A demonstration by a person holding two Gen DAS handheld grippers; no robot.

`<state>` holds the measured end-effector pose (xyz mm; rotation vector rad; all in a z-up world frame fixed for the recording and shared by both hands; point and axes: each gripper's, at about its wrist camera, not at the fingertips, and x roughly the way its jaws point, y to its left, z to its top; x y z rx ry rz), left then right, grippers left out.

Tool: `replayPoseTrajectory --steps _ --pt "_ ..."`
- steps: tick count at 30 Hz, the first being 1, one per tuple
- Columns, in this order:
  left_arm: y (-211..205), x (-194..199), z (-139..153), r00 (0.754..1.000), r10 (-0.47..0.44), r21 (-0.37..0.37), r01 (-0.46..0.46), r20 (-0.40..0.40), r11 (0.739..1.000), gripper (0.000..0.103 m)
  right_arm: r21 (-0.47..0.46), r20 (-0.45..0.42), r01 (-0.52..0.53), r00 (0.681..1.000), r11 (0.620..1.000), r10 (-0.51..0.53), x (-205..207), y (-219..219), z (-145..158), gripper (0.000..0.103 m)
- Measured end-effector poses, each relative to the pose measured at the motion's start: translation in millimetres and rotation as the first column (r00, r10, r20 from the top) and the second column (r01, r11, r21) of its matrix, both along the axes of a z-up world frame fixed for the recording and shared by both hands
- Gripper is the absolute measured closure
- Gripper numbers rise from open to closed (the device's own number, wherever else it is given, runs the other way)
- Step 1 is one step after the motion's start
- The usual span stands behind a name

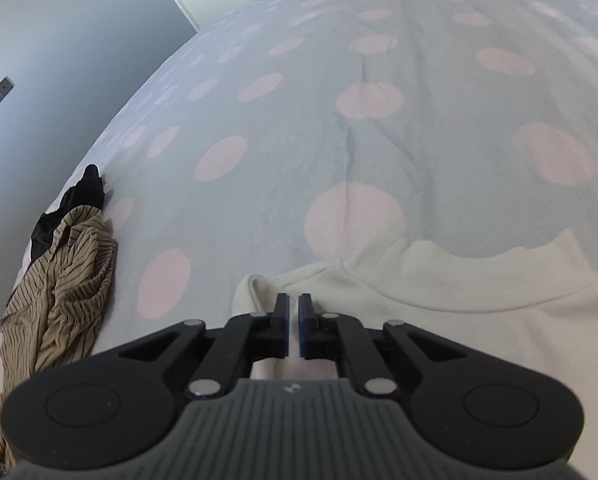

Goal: Fold clothes

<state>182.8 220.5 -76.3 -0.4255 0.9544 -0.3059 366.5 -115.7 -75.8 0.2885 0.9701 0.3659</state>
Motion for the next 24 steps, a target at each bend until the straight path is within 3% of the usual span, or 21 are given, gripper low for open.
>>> replayPoseTrajectory --steps 5,16,22,24 --pt "-6 -35 4 0.998 -0.055 0.016 0.055 -0.003 0.998 0.089 -0.023 0.000 -0.077 0.997 0.997 0.077 -56 -2 21 0.081" --pt "-22 -148 8 0.982 -0.178 0.129 0.184 -0.056 0.974 0.087 -0.023 -0.012 -0.285 0.959 0.958 0.285 -232 31 34 0.081" --pt "-27 -200 -1 0.970 -0.200 0.131 0.218 -0.138 0.967 0.071 -0.015 -0.008 -0.325 0.946 0.946 0.325 -321 43 28 0.081" --pt "-29 -214 -3 0.969 -0.193 0.123 0.213 -0.154 0.969 0.060 -0.018 -0.005 -0.330 0.944 0.944 0.330 -347 45 25 0.081"
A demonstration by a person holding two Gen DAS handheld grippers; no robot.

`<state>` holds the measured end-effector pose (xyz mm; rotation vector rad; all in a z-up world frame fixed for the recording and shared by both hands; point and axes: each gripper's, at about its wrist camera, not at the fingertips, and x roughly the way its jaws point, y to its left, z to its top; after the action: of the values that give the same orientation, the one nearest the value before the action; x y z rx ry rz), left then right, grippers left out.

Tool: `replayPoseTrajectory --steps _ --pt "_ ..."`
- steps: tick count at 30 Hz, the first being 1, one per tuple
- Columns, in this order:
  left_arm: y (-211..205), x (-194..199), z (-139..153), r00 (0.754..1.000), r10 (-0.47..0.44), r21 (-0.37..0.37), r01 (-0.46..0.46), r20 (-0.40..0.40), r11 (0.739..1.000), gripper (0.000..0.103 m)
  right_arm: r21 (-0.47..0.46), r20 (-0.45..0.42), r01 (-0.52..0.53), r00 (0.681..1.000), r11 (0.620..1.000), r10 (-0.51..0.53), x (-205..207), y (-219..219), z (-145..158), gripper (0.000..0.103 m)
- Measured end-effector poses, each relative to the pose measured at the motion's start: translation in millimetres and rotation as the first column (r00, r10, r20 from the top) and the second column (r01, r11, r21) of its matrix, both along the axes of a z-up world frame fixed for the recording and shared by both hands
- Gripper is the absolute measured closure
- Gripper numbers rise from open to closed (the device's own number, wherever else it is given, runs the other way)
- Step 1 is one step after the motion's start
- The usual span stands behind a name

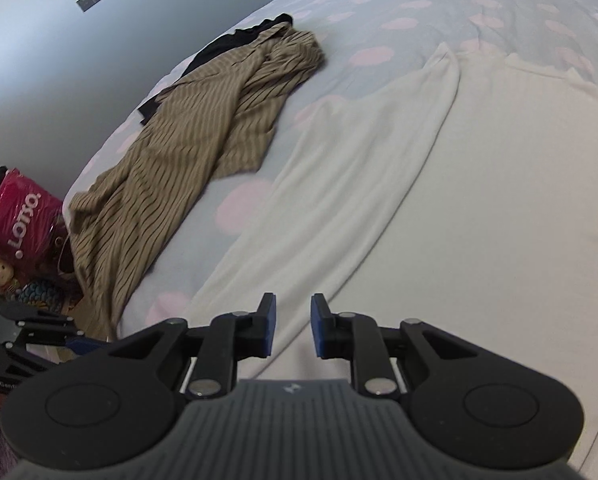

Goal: Fold clothes

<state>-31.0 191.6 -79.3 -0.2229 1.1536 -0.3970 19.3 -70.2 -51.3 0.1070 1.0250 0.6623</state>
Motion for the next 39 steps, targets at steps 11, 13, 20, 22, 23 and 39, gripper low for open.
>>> replayPoseTrajectory --steps 11,13,20,22,23,39 --pt "-14 -30 -38 0.970 0.190 -0.074 -0.203 -0.153 0.976 0.059 -0.134 0.059 -0.063 0.996 0.989 0.071 -103 36 -23 0.080" --pt "-19 -32 -45 0.960 0.215 -0.091 -0.234 -0.179 0.968 0.059 -0.141 0.060 -0.061 0.996 0.988 0.070 -109 38 -25 0.080" --pt "-11 -30 -58 0.947 0.240 -0.020 -0.250 -0.212 0.968 0.091 -0.159 0.073 -0.040 0.996 0.986 0.053 -116 33 -26 0.080" --pt "0 -33 -59 0.941 0.259 -0.015 -0.269 -0.218 0.963 0.093 -0.160 0.064 -0.049 0.996 0.986 0.060 -117 33 -28 0.080" --pt "4 -36 -61 0.937 0.270 -0.025 -0.283 -0.221 0.959 0.093 -0.162 0.061 -0.056 0.996 0.985 0.067 -118 34 -30 0.080" --pt "52 -52 -57 0.920 0.286 -0.284 -0.358 -0.266 0.889 0.096 -0.012 -0.115 -0.147 0.983 0.989 0.145 -111 60 -86 0.063"
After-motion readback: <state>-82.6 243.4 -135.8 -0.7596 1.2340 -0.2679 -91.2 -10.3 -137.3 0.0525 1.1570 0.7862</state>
